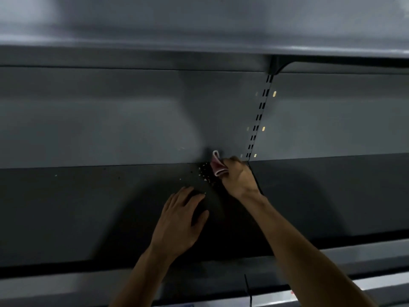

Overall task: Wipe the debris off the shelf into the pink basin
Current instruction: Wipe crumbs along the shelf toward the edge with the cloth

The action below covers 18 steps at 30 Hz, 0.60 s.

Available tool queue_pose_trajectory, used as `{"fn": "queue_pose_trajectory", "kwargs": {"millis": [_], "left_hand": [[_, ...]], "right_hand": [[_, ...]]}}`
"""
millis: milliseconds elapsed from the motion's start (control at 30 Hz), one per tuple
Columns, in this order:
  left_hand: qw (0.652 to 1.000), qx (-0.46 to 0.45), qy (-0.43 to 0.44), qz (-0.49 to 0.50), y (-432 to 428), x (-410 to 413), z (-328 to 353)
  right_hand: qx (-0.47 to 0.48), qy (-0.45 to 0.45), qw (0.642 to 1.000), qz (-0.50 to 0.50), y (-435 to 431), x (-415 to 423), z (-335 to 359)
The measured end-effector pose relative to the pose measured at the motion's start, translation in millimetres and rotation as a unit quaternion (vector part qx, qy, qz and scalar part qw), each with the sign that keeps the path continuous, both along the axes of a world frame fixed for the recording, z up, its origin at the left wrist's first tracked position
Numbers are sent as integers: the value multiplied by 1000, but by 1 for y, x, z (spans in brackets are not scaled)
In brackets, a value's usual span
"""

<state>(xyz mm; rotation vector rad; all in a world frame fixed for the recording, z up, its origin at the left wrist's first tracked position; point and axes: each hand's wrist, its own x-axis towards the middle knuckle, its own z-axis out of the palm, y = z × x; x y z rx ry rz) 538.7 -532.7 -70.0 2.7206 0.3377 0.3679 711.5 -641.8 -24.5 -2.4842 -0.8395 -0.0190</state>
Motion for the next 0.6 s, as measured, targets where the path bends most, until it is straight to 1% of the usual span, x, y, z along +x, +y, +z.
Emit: {"fn": "queue_pose_trajectory", "kwargs": {"millis": [67,133,167,267,333,367,467,533,600], "left_hand": [[1000,6,3,3,-2,0,1],[1000,2,1,7,-4,1,2],[1000,-1,1,8,-4,1,3],[1000,-1,-7,9,-5,3,2],[1000,6,-7,10,-6,5,2],[1000,8,-5,9,-7,6,1],[1000,8,-3,2,-5,8,-1],[1000,14,-9,-2,-4,7,-3],[1000,19,-6,-4,-3,5,-3]], "right_hand": [[45,49,997,-27,-24,5,5],[77,82,990,-89,-60,17,12],[73,76,987,-122,-81,22,16],[7,30,977,-213,-131,34,13],[-36,15,972,-230,-134,26,0],[-45,-2,975,-216,-127,15,-7],[-49,-50,993,-92,-84,-22,-17],[-54,-50,997,-38,-54,-46,-15],[-19,-28,999,-4,-38,-63,-14]]}}
